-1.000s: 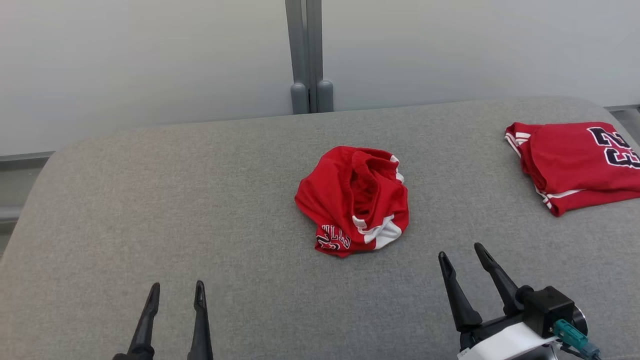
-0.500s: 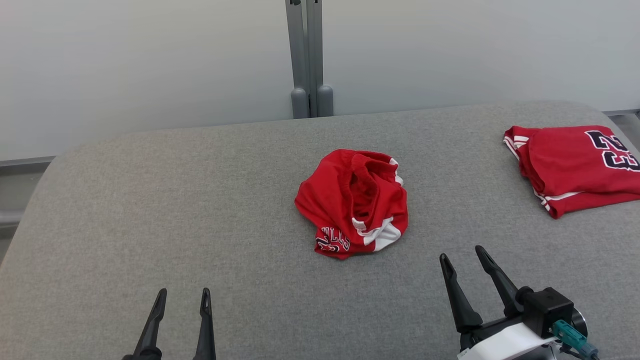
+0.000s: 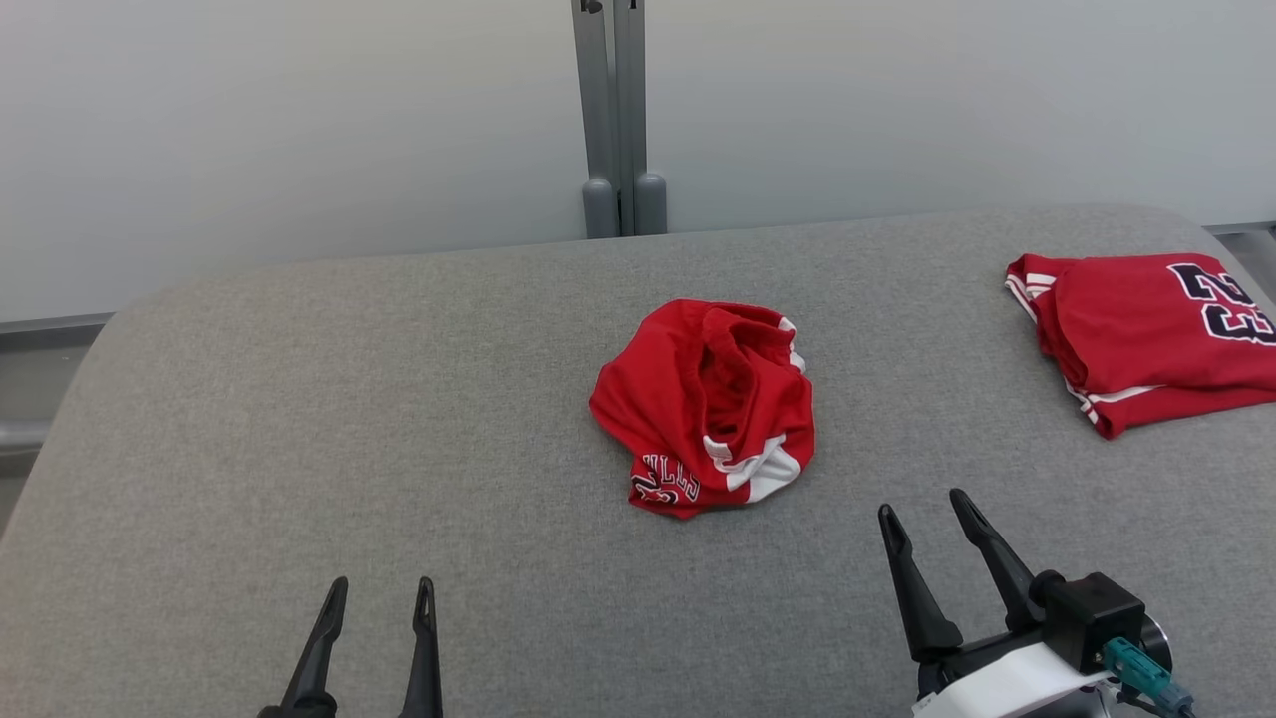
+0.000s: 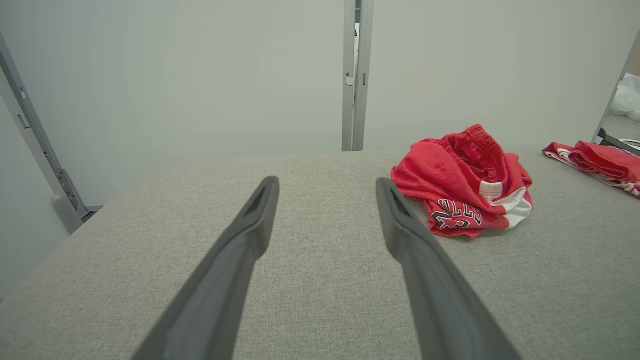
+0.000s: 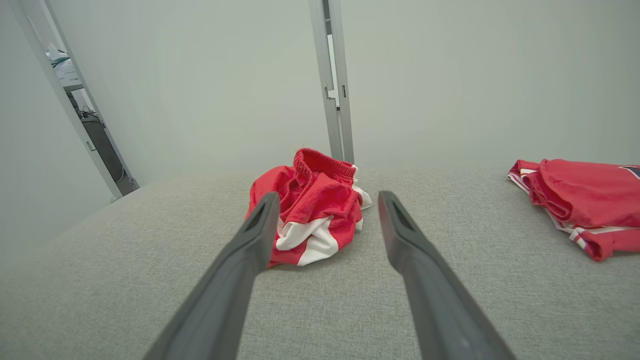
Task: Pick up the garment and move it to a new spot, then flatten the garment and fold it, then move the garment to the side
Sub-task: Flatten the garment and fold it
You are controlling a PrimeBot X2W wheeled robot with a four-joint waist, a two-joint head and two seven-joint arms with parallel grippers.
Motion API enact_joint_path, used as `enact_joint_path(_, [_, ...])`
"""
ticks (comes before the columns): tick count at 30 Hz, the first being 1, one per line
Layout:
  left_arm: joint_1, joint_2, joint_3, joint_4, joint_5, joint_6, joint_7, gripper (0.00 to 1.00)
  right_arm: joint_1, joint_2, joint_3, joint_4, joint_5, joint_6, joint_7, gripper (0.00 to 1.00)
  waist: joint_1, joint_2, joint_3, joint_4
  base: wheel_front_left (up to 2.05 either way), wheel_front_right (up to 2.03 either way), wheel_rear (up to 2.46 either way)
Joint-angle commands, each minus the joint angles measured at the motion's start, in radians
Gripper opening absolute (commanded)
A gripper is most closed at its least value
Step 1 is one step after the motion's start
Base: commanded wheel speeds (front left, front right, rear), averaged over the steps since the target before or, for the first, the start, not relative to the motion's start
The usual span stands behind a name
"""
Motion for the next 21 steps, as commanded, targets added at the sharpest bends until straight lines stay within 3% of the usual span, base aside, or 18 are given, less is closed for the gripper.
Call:
enact_joint_path(1, [-0.011,0.0,0.001,0.0,0.012,-0.001,0.0,1.0,0.013,0.002,-0.003,0.002,-0.003,0.0,0.0,1.0,0.0,0.0,-0.002,0.0,0.0,0.0,0.0])
enact_joint_path(21, [-0.01,0.0,-0.008,-0.003,0.017,0.003,0.0,1.0,0.016,0.002,-0.002,0.001,0.002,0.0,0.0,1.0,0.0,0.0,-0.005,-0.002,0.0,0.0,0.0])
